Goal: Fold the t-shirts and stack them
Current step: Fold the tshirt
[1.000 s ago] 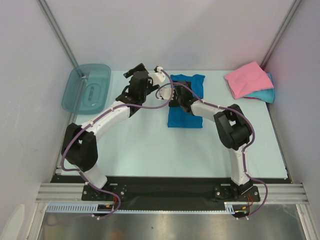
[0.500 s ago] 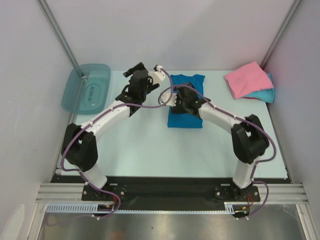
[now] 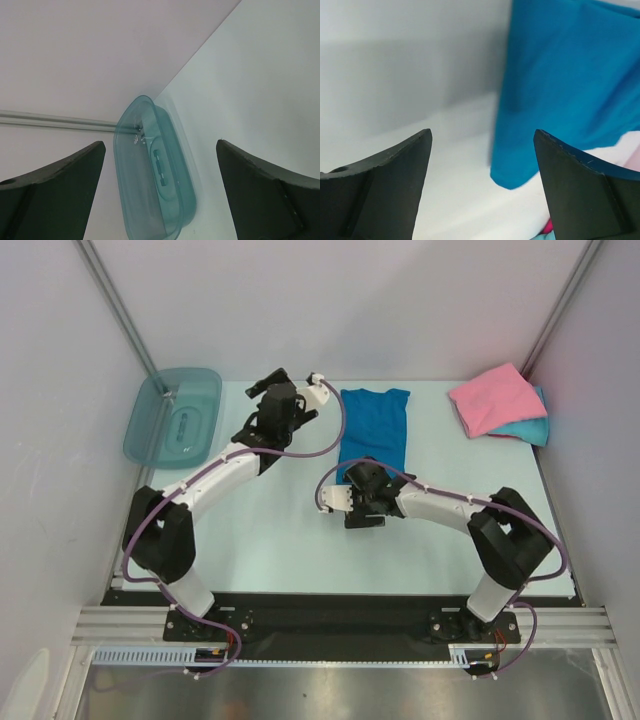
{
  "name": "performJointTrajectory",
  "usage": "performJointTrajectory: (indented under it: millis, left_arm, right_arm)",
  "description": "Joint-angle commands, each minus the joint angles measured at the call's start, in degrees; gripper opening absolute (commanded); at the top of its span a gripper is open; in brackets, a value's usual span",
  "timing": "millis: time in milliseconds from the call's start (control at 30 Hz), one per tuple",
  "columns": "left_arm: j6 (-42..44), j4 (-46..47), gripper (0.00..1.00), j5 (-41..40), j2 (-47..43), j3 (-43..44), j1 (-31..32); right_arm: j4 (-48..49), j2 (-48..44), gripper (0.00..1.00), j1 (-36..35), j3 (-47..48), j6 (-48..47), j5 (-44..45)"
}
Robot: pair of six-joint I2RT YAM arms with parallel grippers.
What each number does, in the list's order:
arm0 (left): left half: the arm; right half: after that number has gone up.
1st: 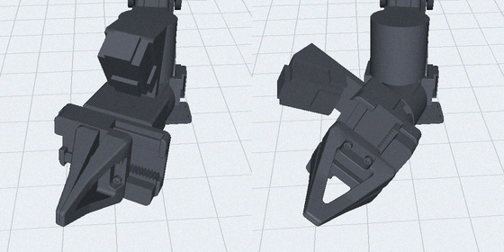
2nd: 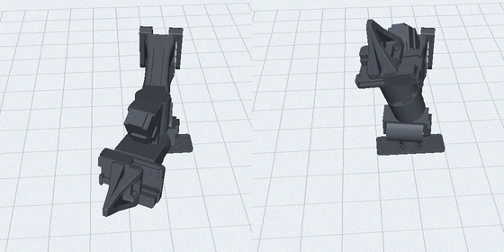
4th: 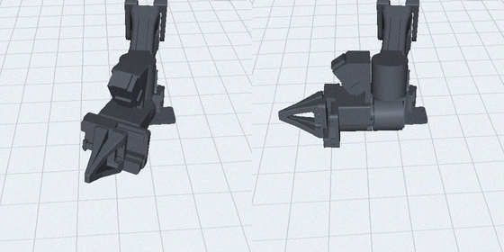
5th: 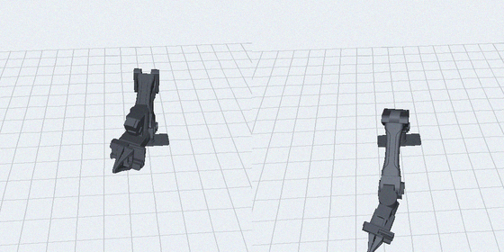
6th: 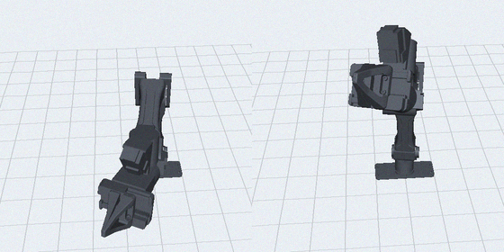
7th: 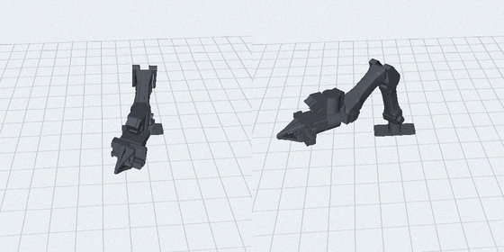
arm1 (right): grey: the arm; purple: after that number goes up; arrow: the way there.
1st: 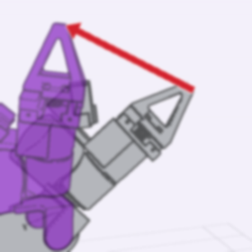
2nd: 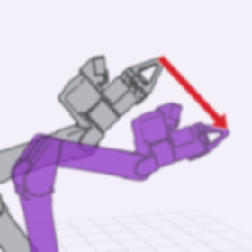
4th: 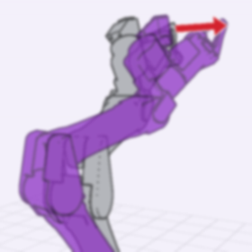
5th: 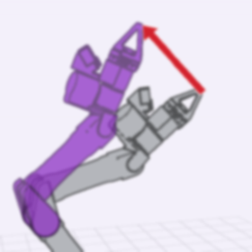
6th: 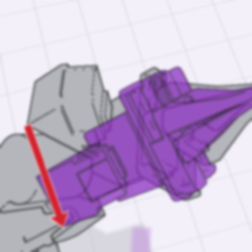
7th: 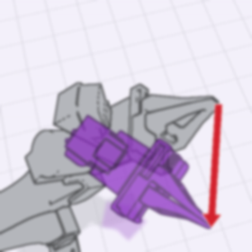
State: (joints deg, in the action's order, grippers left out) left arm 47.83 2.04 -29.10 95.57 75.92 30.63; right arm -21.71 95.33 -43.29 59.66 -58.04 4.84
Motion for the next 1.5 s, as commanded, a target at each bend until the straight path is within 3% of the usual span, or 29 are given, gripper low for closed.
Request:
performJointTrajectory:
  millis: [0, 467, 600, 700, 733, 767, 800, 833, 1033, 1333, 1467]
  left_arm:
    - [-3.88, -1.16, 1.0, -1.83, -3.72, 1.16, 0.48]
    - [-3.37, -1.17, 1.0, -3.86, -7.42, -3.14, 0.48]
    - [-1.35, 0.5, 1.0, -3.77, -7.24, -3.5, -0.04]
    - [-0.55, 1.21, 1.0, -3.42, -6.8, -3.15, -0.66]
    - [-0.29, 1.47, 1.0, -3.5, -6.45, -2.8, -0.84]
    - [0.06, 1.73, 1.0, -3.24, -6.36, -2.71, -1.1]
    - [0.59, 2.17, 1.0, -3.07, -6.19, -2.53, -1.28]
    - [0.85, 2.35, 1.0, -3.07, -5.75, -2.1, -1.45]
    - [2.09, 3.14, 1.0, -1.92, -4.08, 0.71, -3.56]
    - [2.97, 3.58, 1.0, -0.34, -1.27, 5.72, -6.46]
    - [2.88, 3.58, 1.0, 0.1, -0.56, 6.96, -7.08]
  right_arm:
    - [4.57, 1.87, 0.87, 0.48, -0.68, 0.91, -0.01]
    - [14.15, 10.05, 0.85, 3.82, 0.11, -1.72, 3.86]
    - [14.33, 11.98, 0.75, 4.79, 0.37, -2.69, 3.68]
    - [13.11, 13.3, 0.5, 5.41, 1.51, -2.69, 3.33]
    - [12.41, 13.56, 0.32, 5.49, 2.47, -2.52, 3.25]
    - [10.92, 13.48, 0.25, 5.58, 2.92, -2.34, 3.07]
    - [10.12, 13.39, 0.09, 5.5, 3.27, -2.34, 2.55]
    - [8.63, 12.96, 0.01, 5.32, 4.14, -2.17, 2.54]
    - [-2.96, 7.86, 0.0, 3.56, 9.85, 0.29, -2.37]
    - [-32.82, 3.11, 0.0, 0.93, 22.95, -0.58, -9.84]
    - [-40.32, 1.88, 0.0, -0.13, 26.47, -1.72, -12.4]
